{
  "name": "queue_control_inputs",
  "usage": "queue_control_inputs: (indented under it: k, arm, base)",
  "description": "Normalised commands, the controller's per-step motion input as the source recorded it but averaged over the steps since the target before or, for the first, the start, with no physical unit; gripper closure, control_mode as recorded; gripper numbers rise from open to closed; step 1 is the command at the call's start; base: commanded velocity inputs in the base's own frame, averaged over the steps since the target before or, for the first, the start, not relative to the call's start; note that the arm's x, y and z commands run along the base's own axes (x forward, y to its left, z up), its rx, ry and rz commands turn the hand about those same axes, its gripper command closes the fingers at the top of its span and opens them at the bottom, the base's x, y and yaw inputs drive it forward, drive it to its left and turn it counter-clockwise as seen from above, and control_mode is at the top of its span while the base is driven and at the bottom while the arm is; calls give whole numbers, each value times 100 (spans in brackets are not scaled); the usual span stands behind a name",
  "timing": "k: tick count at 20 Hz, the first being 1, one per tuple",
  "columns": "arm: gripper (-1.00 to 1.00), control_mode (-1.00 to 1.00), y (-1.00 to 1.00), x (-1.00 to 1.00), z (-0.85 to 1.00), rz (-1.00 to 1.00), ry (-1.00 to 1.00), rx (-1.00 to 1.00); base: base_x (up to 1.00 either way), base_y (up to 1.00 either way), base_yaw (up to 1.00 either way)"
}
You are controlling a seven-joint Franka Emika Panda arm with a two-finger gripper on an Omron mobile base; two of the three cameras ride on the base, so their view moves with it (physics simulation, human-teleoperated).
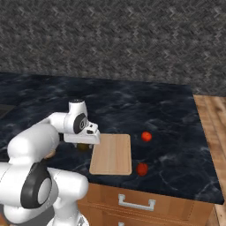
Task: Place the avocado, onion, tomato, and bell pepper on the cutting board.
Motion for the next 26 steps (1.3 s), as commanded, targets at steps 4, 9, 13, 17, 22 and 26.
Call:
queue_control_inputs:
  k: [4,9,13,17,22,26]
  arm:
    - [100,-100,-33,31,33,0,0,0]
    - [100,-100,-27,45,2,0,0,0]
    - [100,-100,-29,50,0,0,0,0]
    - [100,-100,-24,34,-10,0,0,0]
    - [100,-100,-20,15,-35,0,0,0]
    - [100,-100,-8,14,-41,0,0,0]
  base:
    - [0,0,0]
    - [0,0,0]
    - [0,0,0]
    - [0,0,0]
    - [0,0,0]
    - [0,0,0]
